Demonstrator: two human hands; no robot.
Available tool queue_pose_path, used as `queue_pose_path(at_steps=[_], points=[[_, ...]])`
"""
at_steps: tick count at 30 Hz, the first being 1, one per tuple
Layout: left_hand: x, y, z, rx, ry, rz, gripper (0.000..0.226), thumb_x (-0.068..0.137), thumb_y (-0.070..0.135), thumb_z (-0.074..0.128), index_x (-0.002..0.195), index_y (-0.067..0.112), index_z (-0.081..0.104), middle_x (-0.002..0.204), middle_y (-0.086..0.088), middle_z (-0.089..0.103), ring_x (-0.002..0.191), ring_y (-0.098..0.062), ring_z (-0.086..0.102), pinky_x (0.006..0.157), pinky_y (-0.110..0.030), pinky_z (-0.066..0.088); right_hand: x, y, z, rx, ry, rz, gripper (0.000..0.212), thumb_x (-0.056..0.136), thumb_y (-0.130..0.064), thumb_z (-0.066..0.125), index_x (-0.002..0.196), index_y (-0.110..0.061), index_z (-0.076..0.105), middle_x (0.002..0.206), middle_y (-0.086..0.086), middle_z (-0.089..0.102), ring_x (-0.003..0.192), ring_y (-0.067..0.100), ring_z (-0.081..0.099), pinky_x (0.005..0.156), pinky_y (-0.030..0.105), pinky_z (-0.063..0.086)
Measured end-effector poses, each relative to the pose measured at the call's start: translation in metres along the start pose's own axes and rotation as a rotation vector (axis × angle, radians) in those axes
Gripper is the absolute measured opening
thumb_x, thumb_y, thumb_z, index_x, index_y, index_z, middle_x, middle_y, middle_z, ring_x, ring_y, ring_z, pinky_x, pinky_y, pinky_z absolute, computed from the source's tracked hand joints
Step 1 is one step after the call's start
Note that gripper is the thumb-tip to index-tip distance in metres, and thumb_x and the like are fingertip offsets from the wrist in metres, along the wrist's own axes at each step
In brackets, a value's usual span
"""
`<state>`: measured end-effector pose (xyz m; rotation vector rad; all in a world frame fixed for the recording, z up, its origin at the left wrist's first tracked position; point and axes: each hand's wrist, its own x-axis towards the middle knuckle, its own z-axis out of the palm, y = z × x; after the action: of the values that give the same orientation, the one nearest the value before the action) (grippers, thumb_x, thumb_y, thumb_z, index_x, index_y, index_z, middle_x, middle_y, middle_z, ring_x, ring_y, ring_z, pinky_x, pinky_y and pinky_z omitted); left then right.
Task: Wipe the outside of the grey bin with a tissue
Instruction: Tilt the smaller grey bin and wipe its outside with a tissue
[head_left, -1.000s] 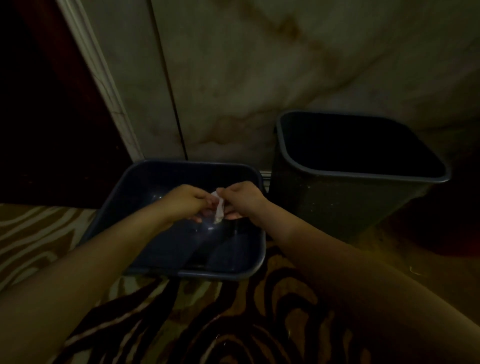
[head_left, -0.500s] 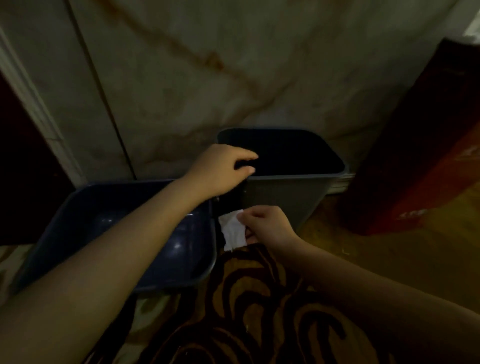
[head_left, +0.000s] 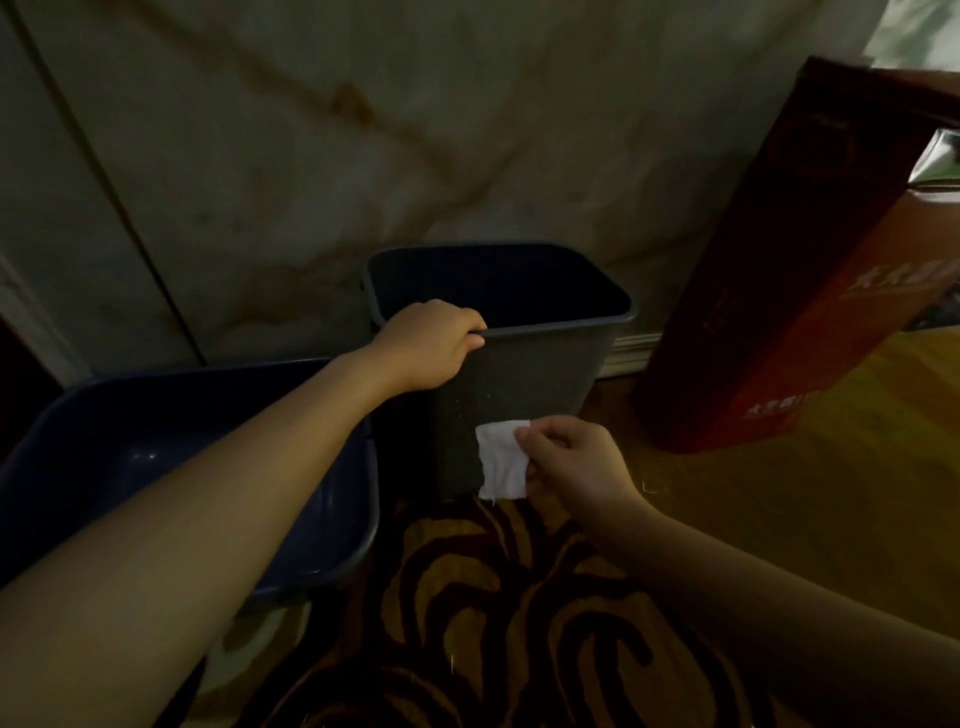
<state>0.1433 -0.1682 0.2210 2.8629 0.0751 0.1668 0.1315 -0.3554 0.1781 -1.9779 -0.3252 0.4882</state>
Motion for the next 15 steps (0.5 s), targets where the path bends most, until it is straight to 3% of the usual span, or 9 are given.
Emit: queue_pose_path(at_steps=[4,6,10,13,15], points=[[0.009,0.014,-0.017,-0.024,0.042,-0.021,0.034,0.093,0.029,0.040,0.115,0.015,0.062,0.118,-0.008,0.065,0.106,-0.026,0.059,0.086,-0.034,0.044,-0.008,-0.012,-0.032,-0.028,0.103,-0.133,0.016,0.091,-0.025,0.054,0.077,-0.028,0.061,0.077,-0.002,0.067,0.065,0.007,0.066,0.054,0.018,0.050],[0.014,0.023,-0.026,-0.061,0.026,-0.038,0.028,0.091,0.027,0.042,0.099,0.015,0.067,0.111,-0.011,0.067,0.100,-0.028,0.060,0.086,-0.034,0.046,-0.008,-0.016,-0.051,-0.017,0.200,-0.201,0.016,0.091,-0.024,0.056,0.081,-0.022,0.067,0.076,0.000,0.070,0.067,0.010,0.068,0.058,0.024,0.054],[0.022,0.038,-0.035,-0.183,0.012,-0.175,0.017,0.088,0.024,0.049,0.077,0.019,0.061,0.092,-0.019,0.068,0.085,-0.026,0.062,0.070,-0.027,0.040,0.007,-0.017,-0.068,-0.092,0.510,-0.305,0.017,0.091,-0.026,0.055,0.098,-0.019,0.069,0.073,-0.014,0.064,0.065,0.001,0.064,0.049,0.010,0.048],[0.027,0.050,-0.036,-0.278,0.023,-0.260,0.025,0.085,0.022,0.054,0.081,0.003,0.071,0.095,-0.022,0.071,0.089,-0.029,0.065,0.069,-0.026,0.040,0.019,-0.020,-0.054,-0.100,0.642,-0.411,0.014,0.091,-0.031,0.053,0.082,-0.033,0.064,0.062,-0.018,0.057,0.059,-0.003,0.059,0.050,0.013,0.046],[0.030,0.059,-0.036,-0.333,0.031,-0.302,0.025,0.083,0.020,0.056,0.079,-0.001,0.070,0.086,-0.019,0.068,0.081,-0.026,0.063,0.068,-0.026,0.040,0.027,-0.020,-0.037,-0.105,0.590,-0.486,0.021,0.093,-0.026,0.053,0.075,-0.027,0.064,0.063,-0.010,0.062,0.058,0.002,0.057,0.052,0.021,0.043]])
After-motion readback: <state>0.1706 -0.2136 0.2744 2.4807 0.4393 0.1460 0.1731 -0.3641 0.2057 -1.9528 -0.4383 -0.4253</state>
